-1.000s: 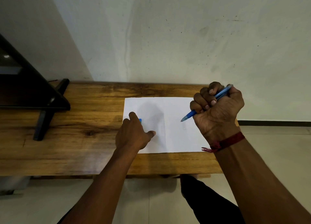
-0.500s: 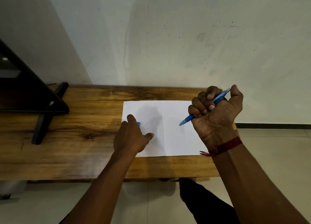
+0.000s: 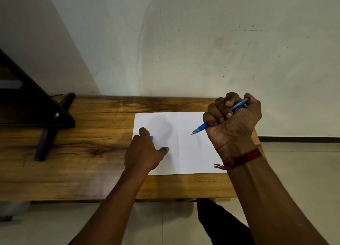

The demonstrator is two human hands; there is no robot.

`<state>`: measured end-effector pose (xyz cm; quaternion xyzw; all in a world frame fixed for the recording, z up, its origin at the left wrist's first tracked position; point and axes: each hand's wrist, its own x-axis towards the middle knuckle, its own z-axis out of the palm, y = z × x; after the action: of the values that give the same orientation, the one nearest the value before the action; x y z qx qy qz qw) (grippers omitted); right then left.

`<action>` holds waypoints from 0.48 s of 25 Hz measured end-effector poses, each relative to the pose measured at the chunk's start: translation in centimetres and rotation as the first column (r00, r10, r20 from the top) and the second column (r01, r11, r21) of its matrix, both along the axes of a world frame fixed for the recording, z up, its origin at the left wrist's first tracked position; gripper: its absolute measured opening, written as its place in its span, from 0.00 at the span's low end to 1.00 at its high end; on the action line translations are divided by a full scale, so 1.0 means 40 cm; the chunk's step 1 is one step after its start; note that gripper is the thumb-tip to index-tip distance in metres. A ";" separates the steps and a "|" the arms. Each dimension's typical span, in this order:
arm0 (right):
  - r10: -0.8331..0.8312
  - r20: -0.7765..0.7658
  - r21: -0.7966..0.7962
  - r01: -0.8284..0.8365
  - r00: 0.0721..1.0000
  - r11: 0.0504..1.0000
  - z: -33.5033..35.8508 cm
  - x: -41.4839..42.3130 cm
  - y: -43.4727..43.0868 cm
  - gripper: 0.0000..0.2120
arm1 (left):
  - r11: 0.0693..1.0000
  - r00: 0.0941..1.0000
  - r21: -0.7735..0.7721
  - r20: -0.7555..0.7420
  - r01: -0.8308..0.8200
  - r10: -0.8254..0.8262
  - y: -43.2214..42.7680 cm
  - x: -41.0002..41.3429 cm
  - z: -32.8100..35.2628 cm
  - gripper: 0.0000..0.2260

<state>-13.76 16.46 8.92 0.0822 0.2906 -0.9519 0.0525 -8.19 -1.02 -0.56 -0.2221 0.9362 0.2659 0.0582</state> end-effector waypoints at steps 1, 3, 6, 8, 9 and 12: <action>-0.002 -0.004 -0.008 0.002 1.000 1.000 0.001 -0.001 0.000 0.24 | 1.000 1.000 0.003 -0.005 -0.001 0.001 0.001 -0.002 -0.001 0.35; 0.012 -0.016 -0.028 -0.012 1.000 1.000 0.008 0.000 0.000 0.27 | 1.000 1.000 0.006 -0.012 -0.001 0.001 0.003 -0.003 -0.002 0.34; 0.029 -0.044 -0.027 -0.030 0.999 0.999 0.026 -0.002 -0.003 0.27 | 1.000 1.000 0.020 -0.025 -0.006 0.007 0.007 -0.006 0.000 0.35; 0.016 -0.043 -0.013 -0.016 0.999 1.000 0.032 -0.004 -0.007 0.24 | 0.999 0.999 0.033 -0.033 -0.012 0.013 0.010 -0.011 0.003 0.35; 0.007 -0.040 -0.010 -0.007 0.999 1.000 0.033 -0.005 -0.008 0.23 | 0.999 0.999 0.039 -0.037 -0.015 0.016 0.011 -0.013 0.004 0.35; 0.013 -0.051 -0.042 -0.015 0.999 0.999 0.036 -0.003 -0.014 0.24 | 0.999 0.998 0.048 -0.062 -0.025 0.028 0.012 -0.010 0.003 0.34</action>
<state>-13.87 15.90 10.34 0.0551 0.2719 -0.9593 0.0536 -8.59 -0.56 -0.44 -0.2248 0.9280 0.2954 0.0305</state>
